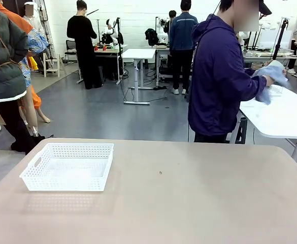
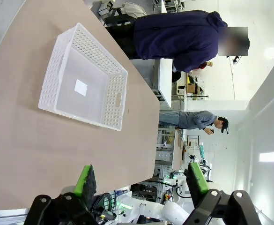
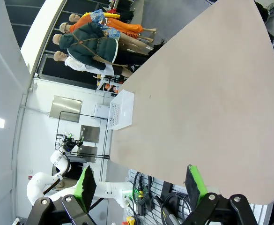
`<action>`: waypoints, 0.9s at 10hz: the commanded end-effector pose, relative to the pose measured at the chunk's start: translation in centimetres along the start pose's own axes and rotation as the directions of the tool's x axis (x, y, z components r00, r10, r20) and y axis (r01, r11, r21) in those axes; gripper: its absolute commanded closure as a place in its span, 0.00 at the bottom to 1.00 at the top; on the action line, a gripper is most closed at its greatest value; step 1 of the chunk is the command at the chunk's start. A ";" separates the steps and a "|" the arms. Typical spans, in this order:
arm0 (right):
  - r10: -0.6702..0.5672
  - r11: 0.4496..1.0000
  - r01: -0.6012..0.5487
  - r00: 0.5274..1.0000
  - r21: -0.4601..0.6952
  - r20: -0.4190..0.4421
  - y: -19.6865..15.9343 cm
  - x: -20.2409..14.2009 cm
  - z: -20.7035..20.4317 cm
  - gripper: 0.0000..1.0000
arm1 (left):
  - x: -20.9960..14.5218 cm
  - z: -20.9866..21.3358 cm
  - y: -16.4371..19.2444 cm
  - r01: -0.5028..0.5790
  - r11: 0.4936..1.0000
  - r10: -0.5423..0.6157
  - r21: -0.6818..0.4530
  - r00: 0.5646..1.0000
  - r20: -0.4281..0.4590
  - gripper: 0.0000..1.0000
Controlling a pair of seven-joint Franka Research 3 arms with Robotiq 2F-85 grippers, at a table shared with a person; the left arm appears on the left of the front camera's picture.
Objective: Clean and organize the cups into the basket.
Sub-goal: Pick up the Organizing basket and move it to the center of the table, then pick up the Reusable plastic cup from the right side of the table and place it inside the Organizing basket.
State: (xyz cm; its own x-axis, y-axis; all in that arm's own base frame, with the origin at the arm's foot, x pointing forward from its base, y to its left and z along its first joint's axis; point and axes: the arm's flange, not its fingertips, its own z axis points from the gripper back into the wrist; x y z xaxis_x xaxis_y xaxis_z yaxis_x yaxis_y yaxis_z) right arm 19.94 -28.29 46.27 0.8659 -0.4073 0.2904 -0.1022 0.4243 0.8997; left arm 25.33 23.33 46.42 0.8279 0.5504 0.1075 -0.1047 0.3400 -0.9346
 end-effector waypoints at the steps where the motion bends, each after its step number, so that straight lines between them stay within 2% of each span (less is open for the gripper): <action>1: 0.011 1.000 -0.011 1.000 0.014 0.006 0.2 0.0 0.1 0.00 | 0.2 0.4 -0.1 -0.004 1.000 0.004 -0.013 1.000 -0.008 0.00; 9: 0.011 1.000 -0.011 1.000 0.014 0.006 0.2 0.0 0.1 0.00 | 0.2 0.4 -0.1 -0.004 1.000 0.004 -0.013 1.000 -0.008 0.00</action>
State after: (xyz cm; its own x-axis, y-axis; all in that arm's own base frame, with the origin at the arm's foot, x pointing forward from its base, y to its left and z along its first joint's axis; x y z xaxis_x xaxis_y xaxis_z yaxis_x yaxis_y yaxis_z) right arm 19.94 -28.29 46.27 0.8659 -0.4074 0.2904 -0.1022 0.4243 0.8997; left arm 25.33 23.33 46.42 0.8280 0.5504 0.1074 -0.1047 0.3400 -0.9346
